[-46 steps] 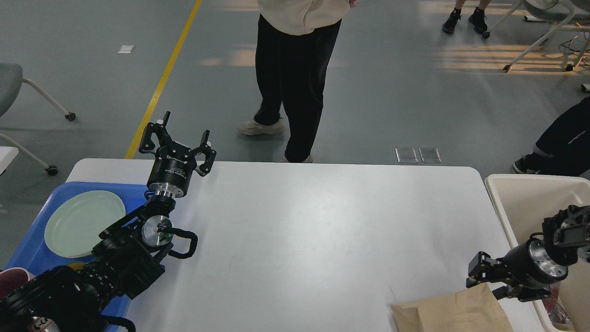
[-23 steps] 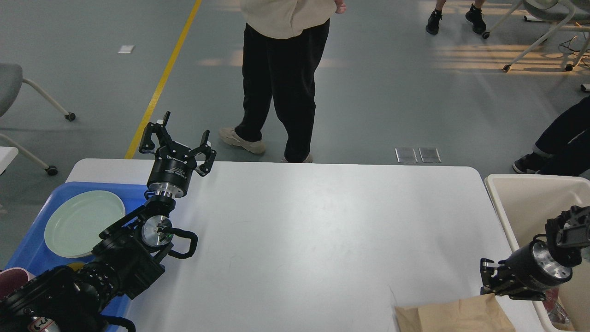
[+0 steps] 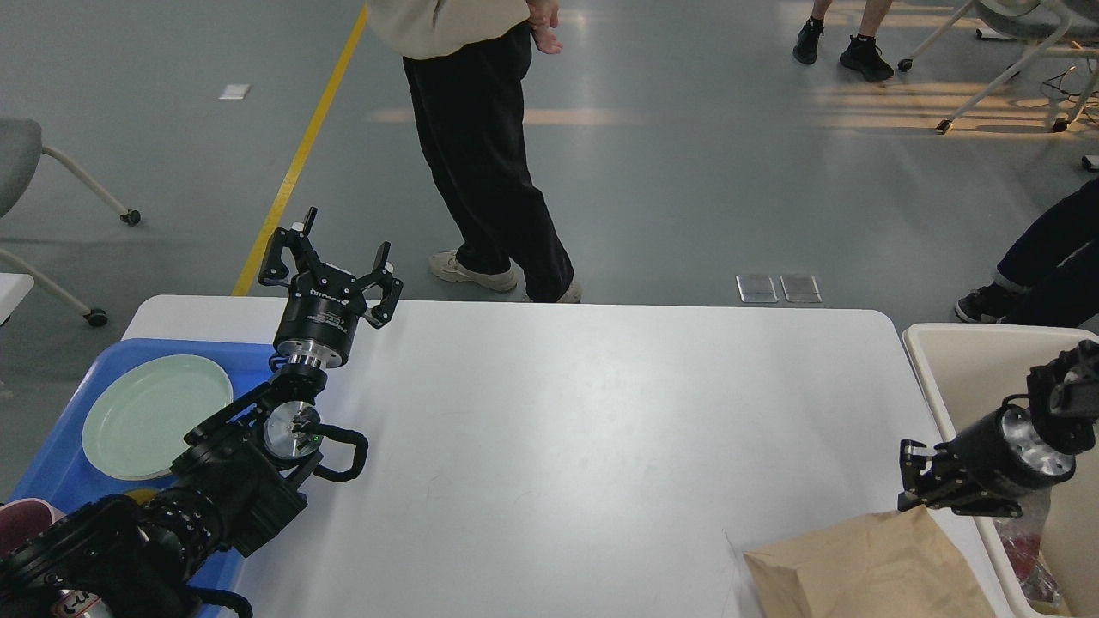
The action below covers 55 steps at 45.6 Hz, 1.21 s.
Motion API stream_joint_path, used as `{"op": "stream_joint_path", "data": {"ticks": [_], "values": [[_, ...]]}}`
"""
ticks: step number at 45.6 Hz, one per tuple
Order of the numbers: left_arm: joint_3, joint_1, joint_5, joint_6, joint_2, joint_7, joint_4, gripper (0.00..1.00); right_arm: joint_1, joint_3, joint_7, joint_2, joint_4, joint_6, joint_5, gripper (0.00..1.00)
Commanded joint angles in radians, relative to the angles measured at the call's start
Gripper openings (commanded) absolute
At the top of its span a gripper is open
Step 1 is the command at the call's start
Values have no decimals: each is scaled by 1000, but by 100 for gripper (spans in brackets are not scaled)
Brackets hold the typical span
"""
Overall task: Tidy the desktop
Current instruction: 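Lift the brown paper bag high and carry it over the bin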
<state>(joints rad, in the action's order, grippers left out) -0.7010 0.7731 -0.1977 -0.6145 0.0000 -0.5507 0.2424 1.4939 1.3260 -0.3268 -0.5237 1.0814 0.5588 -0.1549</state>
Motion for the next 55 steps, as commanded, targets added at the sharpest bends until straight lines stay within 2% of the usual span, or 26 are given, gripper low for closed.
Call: {"op": "stream_joint_path", "data": {"ticks": [1, 23, 37, 46, 55], "values": [[0, 0, 1, 1, 0, 0, 0, 96, 117, 28, -1, -1, -3, 84, 0, 0], [0, 0, 0, -1, 0, 0, 0, 96, 528, 131, -9, 2, -41, 317, -2, 0], [0, 0, 1, -1, 0, 0, 0, 96, 534, 199, -3, 1, -271, 310, -2, 0], [0, 0, 0, -1, 0, 0, 0, 96, 473, 194, -3, -78, -422, 199, 0, 0], [0, 0, 0, -1, 0, 0, 0, 96, 388, 144, -3, -186, -437, -91, 3, 0]]}}
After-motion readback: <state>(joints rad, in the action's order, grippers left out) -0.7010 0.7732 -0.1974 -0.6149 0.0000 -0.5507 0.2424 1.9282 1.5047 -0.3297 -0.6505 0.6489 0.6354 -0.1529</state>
